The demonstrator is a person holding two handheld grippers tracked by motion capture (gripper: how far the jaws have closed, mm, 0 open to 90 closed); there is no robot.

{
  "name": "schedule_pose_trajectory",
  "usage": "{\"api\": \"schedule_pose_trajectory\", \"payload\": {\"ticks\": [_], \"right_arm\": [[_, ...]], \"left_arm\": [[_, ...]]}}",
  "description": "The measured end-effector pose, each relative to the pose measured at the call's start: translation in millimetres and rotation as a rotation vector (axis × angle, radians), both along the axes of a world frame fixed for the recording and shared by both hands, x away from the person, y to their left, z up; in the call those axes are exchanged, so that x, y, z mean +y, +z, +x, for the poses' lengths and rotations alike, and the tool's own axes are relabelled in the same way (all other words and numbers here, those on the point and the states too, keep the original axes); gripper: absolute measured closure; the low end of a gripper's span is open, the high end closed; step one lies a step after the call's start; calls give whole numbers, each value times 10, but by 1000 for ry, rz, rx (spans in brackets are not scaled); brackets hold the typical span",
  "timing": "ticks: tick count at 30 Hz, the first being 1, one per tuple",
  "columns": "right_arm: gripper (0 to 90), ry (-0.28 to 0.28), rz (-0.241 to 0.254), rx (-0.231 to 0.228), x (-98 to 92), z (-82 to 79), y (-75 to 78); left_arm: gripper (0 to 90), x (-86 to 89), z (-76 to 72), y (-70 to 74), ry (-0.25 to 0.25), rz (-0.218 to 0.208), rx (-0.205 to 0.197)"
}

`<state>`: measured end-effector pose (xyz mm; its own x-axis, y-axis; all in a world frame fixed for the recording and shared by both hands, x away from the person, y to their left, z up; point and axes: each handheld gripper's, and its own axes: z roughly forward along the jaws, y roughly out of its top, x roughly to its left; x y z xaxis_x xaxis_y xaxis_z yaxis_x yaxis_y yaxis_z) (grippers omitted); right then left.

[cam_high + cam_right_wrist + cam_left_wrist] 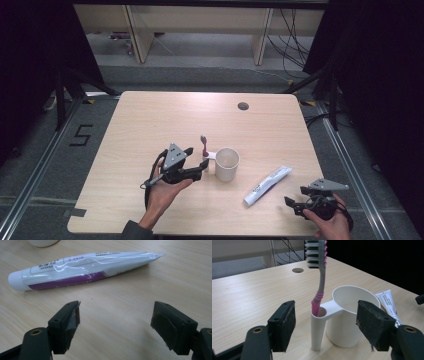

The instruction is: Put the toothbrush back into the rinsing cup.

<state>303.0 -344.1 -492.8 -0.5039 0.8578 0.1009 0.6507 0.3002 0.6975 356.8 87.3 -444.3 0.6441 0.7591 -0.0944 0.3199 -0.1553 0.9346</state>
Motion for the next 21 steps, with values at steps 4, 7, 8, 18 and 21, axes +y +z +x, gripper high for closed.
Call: {"api": "schedule_pose_trajectory", "payload": {"ticks": [4,7,8,18,21], "right_arm": [[234,0,1,2,0,-1,0],[234,-5,-1,3,-2,-5,2],[234,0,8,1,0,1,-7],[234,-3,3,2,-16,-4,-6],[234,1,3,-4,-19,-2,-10]], "left_arm": [[300,42,-56,-6,0,2,16],[297,65,-76,-18,-5,-3,19],[296,90,-103,-24,-2,3,25],[284,188,-263,-86,-8,29,44],[277,216,-301,-120,-5,23,48]]}}
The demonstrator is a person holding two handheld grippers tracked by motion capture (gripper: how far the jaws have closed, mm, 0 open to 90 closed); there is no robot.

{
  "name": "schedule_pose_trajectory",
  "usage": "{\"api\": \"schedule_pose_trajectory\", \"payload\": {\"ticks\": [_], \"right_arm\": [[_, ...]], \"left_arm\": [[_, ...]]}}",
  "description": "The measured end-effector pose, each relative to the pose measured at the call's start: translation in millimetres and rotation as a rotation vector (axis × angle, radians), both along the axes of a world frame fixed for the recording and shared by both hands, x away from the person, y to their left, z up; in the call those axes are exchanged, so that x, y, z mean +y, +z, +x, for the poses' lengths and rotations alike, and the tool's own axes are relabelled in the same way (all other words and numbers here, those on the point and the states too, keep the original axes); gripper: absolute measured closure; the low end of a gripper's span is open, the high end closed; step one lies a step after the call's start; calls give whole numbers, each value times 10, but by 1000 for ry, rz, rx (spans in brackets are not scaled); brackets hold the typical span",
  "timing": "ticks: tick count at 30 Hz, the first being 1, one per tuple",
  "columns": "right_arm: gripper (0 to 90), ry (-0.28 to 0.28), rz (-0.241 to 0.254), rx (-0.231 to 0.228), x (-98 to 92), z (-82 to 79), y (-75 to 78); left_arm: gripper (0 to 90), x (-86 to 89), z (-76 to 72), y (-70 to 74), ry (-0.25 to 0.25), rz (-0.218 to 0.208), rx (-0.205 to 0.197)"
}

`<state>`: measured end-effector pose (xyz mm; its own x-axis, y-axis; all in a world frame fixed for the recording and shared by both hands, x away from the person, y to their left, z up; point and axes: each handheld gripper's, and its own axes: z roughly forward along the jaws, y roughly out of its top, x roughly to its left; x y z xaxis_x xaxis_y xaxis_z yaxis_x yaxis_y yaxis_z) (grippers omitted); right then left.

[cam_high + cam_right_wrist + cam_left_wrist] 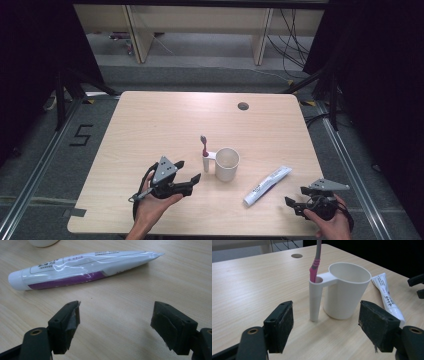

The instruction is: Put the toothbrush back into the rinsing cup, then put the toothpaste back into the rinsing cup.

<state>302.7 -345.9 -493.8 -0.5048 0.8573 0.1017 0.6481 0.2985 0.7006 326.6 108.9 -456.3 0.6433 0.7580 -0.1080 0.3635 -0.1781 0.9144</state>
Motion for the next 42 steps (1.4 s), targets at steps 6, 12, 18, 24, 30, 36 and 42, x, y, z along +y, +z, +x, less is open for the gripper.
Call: {"api": "schedule_pose_trajectory", "payload": {"ticks": [6,12,18,24,30,36,42], "right_arm": [[234,8,1,2,2,-9,2],[235,-5,-1,1,-2,-31,3],[235,-15,1,1,-11,-46,5],[236,-27,5,-7,-26,-63,4],[259,-26,31,-19,-20,-75,55],[448,26,79,-51,68,-96,164],[652,110,67,-108,202,-74,274]], "left_arm": [[266,95,-94,-108,11,12,26],[246,145,-186,-228,23,36,43],[216,185,-301,-339,8,85,85],[211,194,-385,-383,-12,102,92],[198,207,-455,-432,-7,117,116],[195,206,-519,-469,-19,126,121],[196,210,-518,-471,-21,140,122]]}}
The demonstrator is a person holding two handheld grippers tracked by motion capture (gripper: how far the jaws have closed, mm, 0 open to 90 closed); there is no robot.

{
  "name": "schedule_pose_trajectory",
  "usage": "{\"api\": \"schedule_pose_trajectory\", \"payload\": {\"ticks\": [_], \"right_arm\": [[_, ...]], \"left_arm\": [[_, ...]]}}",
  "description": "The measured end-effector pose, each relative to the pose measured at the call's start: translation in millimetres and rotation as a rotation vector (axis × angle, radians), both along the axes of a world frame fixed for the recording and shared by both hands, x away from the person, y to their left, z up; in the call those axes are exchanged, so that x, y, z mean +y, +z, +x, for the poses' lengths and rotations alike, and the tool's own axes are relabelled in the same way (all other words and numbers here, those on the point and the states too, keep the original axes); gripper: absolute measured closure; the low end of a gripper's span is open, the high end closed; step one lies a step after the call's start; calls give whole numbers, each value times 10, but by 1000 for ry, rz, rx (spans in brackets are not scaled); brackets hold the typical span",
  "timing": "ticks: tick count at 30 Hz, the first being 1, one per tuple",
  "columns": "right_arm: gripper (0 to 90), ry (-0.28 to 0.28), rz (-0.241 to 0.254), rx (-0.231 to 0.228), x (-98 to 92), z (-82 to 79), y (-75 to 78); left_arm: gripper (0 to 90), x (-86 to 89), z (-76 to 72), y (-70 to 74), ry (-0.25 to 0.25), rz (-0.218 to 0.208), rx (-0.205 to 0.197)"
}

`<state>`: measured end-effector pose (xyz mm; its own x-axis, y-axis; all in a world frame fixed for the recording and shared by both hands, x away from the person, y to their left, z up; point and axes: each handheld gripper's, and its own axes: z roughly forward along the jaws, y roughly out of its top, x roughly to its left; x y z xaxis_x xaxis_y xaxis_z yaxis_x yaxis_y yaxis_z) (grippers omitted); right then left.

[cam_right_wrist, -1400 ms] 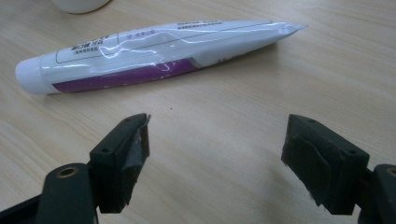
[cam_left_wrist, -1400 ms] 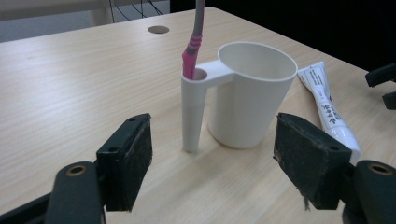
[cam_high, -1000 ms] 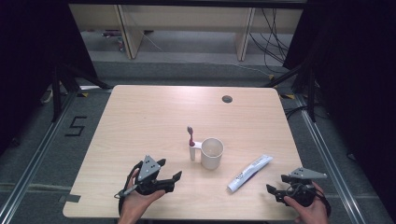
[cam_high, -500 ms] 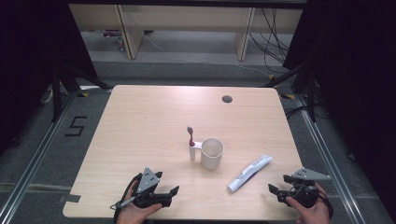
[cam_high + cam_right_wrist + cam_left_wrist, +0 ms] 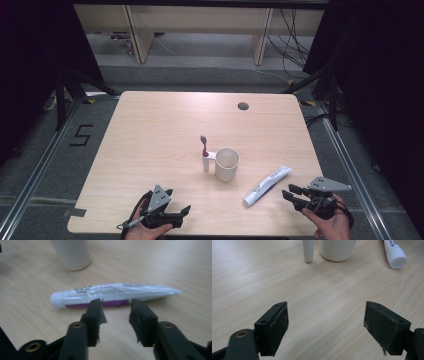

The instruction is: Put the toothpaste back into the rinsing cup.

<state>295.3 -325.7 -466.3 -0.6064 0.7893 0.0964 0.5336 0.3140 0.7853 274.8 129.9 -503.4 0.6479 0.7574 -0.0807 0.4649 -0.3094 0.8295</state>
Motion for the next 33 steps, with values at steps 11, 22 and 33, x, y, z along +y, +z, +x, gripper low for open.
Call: {"api": "schedule_pose_trajectory", "payload": {"ticks": [11,22,33], "right_arm": [[879,126,-25,29,413,161,-20],[900,204,-69,34,791,327,-87],[900,258,-97,75,1048,397,-185]], "left_arm": [[196,1,6,-24,-2,14,7],[196,-7,0,-26,-12,37,9],[196,-28,-6,-31,-28,53,5]]}}
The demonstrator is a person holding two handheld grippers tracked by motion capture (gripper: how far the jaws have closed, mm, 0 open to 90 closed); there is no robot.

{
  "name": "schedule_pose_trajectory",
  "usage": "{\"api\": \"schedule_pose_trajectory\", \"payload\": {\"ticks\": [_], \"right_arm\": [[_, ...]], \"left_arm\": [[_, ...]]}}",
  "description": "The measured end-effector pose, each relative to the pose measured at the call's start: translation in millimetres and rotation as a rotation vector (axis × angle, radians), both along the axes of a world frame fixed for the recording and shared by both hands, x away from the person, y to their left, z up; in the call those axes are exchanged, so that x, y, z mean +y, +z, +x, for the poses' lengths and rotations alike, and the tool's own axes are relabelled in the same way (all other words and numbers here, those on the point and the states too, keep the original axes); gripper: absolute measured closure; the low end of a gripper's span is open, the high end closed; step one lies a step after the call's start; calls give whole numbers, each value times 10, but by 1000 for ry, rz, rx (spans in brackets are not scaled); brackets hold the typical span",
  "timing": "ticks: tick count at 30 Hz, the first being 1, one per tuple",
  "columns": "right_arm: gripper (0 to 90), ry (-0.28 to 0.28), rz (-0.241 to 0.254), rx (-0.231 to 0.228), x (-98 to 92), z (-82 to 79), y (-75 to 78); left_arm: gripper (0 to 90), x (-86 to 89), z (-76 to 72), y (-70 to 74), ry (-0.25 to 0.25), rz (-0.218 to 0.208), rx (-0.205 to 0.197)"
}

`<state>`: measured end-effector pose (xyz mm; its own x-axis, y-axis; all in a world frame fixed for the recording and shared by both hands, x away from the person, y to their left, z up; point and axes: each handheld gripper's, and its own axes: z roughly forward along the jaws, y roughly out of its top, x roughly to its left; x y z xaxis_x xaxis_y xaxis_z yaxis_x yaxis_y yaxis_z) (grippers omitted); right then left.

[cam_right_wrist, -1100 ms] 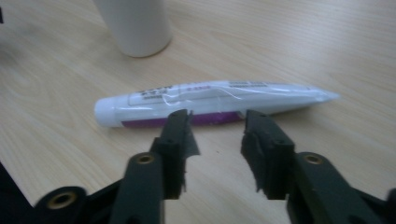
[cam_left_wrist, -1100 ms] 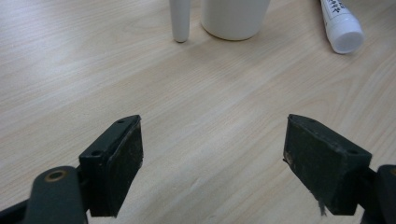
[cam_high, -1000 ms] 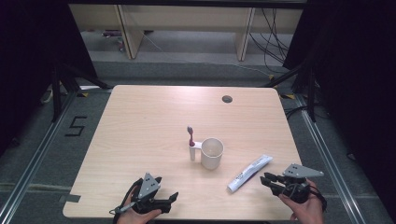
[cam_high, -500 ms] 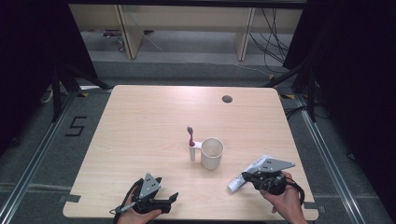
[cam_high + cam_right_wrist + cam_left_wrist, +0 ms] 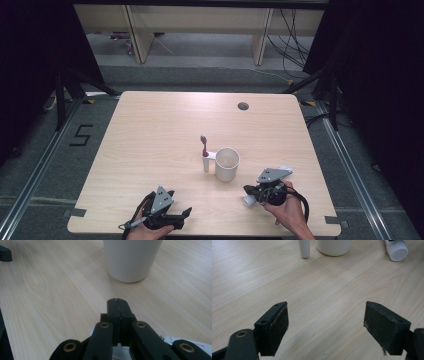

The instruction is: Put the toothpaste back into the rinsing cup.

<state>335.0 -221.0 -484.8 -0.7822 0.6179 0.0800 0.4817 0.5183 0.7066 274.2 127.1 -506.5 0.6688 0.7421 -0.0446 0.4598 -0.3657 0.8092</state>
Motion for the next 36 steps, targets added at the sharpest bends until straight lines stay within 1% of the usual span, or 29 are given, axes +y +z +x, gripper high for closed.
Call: {"api": "schedule_pose_trajectory", "payload": {"ticks": [2,3,5,6,7,8,9,10,11,13,14,15,16,17,18,20,21,22,23,24,27,28,29,30,31,32,33,35,36], "right_arm": [[900,0,-4,5,9,-2,-2],[900,14,-5,14,28,-11,-16],[900,17,-6,20,31,-18,-19],[900,20,-9,31,45,-33,-27],[900,27,-6,15,57,-34,-47],[900,39,-16,29,54,-35,-49],[900,42,-18,29,55,-43,-59],[900,33,-5,34,60,-54,-71],[900,56,-24,40,39,-68,-61],[900,49,-12,38,24,-102,-71],[900,48,-28,50,3,-120,-55],[900,48,-28,50,3,-120,-55],[900,55,-25,42,-34,-176,-62],[900,55,-25,42,-34,-176,-62],[900,65,-32,46,-85,-230,-57],[900,62,-38,45,-113,-247,-56],[900,73,-40,45,-158,-273,-54],[900,58,-42,47,-233,-327,-56],[900,58,-42,47,-233,-327,-56],[900,66,-53,53,-311,-373,-48],[898,42,-57,60,-424,-446,-36],[898,37,-53,53,-467,-467,-39],[898,29,-54,55,-514,-493,-32],[898,29,-54,55,-514,-493,-32],[897,6,-50,44,-616,-527,-27],[895,18,-61,32,-657,-522,-17],[895,-11,-55,48,-694,-546,-10],[896,-18,-54,44,-731,-548,-10],[896,-51,-43,48,-775,-567,-18]], "left_arm": [[196,-2,0,0,-1,2,0],[196,-3,4,-2,-1,5,-2],[196,-2,9,-4,-4,13,-2],[196,-4,7,-6,-6,15,-3],[196,-11,0,-7,-8,7,0],[196,-12,0,-6,-8,9,-1],[196,-12,1,-6,-10,9,0],[196,-13,-1,-5,-9,10,1],[196,-12,-5,-5,-9,8,0],[196,-11,-6,-1,-8,11,-2],[196,-10,-4,0,-7,12,-1],[196,-10,-4,0,-7,12,-1],[196,-12,-8,-2,-6,2,-2],[196,-12,-8,-2,-6,2,-2],[196,-8,-9,2,-8,7,-2],[196,-8,-2,-3,-3,6,-3],[196,-11,-8,-1,-3,3,2],[196,-10,-6,-6,0,4,-4],[196,-10,-6,-6,0,4,-4],[196,-12,-6,-6,-1,1,-3],[196,-17,-11,-7,3,0,-4],[196,-20,-11,-12,2,-8,-5],[196,-17,-10,-10,0,-1,2],[196,-17,-10,-10,0,-1,2],[196,-23,-4,-17,1,-6,3],[196,-18,-5,-14,-4,12,6],[196,-18,-5,-14,-4,12,6],[196,-40,-12,-26,6,-18,0],[196,-16,0,-13,-7,26,3]]}}
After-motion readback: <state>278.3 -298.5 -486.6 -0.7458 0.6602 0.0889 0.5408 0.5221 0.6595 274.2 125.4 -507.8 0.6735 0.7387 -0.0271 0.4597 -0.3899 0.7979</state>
